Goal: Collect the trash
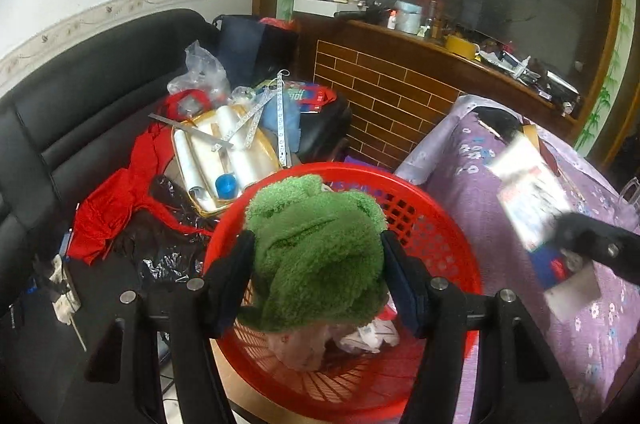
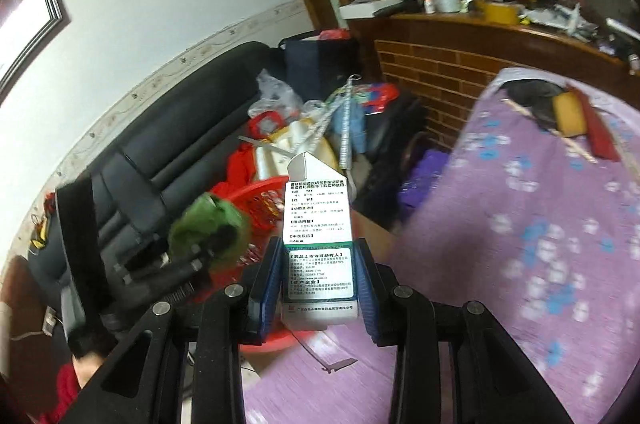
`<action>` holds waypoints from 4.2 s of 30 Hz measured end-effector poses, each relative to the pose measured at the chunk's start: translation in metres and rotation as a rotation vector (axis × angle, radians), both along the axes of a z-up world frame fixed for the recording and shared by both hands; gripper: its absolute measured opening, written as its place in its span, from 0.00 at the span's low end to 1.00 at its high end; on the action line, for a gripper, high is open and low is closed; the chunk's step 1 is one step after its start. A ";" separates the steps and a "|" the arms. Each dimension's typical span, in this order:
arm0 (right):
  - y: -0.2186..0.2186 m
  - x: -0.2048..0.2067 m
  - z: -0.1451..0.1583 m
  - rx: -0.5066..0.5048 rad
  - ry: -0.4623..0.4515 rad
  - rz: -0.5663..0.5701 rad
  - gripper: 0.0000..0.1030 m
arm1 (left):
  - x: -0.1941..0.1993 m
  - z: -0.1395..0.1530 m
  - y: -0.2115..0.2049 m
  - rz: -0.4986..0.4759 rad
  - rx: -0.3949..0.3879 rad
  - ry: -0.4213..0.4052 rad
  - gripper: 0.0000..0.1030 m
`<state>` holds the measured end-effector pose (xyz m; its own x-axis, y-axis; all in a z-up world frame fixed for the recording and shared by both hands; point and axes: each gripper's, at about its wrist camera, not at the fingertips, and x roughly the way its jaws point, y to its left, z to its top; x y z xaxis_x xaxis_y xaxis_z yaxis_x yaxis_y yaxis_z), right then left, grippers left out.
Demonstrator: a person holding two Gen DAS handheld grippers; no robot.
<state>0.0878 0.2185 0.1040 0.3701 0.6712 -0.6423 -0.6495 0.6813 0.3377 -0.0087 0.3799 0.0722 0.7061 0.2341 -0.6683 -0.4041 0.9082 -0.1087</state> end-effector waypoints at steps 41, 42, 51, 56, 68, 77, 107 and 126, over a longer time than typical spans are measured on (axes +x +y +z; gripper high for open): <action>-0.240 -0.230 -0.007 -0.317 -0.464 -0.480 0.95 | -0.137 0.019 -0.229 -0.017 0.358 -0.033 1.00; -0.241 -0.233 -0.008 -0.326 -0.466 -0.483 0.95 | -0.140 0.018 -0.231 -0.021 0.365 -0.036 1.00; -0.237 -0.253 -0.005 -0.339 -0.470 -0.481 0.95 | -0.162 0.022 -0.240 -0.056 0.350 -0.098 1.00; -0.235 -0.259 -0.001 -0.343 -0.479 -0.485 0.95 | -0.168 0.020 -0.241 -0.069 0.349 -0.103 1.00; -0.234 -0.259 0.000 -0.349 -0.474 -0.492 0.95 | -0.167 0.018 -0.242 -0.059 0.357 -0.111 1.00; -0.238 -0.258 0.000 -0.349 -0.470 -0.491 0.95 | -0.167 0.018 -0.243 -0.063 0.352 -0.112 1.00; -0.270 -0.229 -0.016 -0.336 -0.337 -0.565 0.95 | -0.141 0.009 -0.271 -0.133 0.376 -0.060 1.00; -0.441 -0.118 -0.095 -0.377 0.138 -0.854 0.97 | 0.003 -0.072 -0.428 -0.534 0.125 0.334 1.00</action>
<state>-0.0303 -0.2225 0.0086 0.5456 -0.0533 -0.8363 0.1494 0.9882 0.0345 -0.0054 -0.0478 0.0005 0.5050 -0.0020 -0.8631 0.1137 0.9914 0.0642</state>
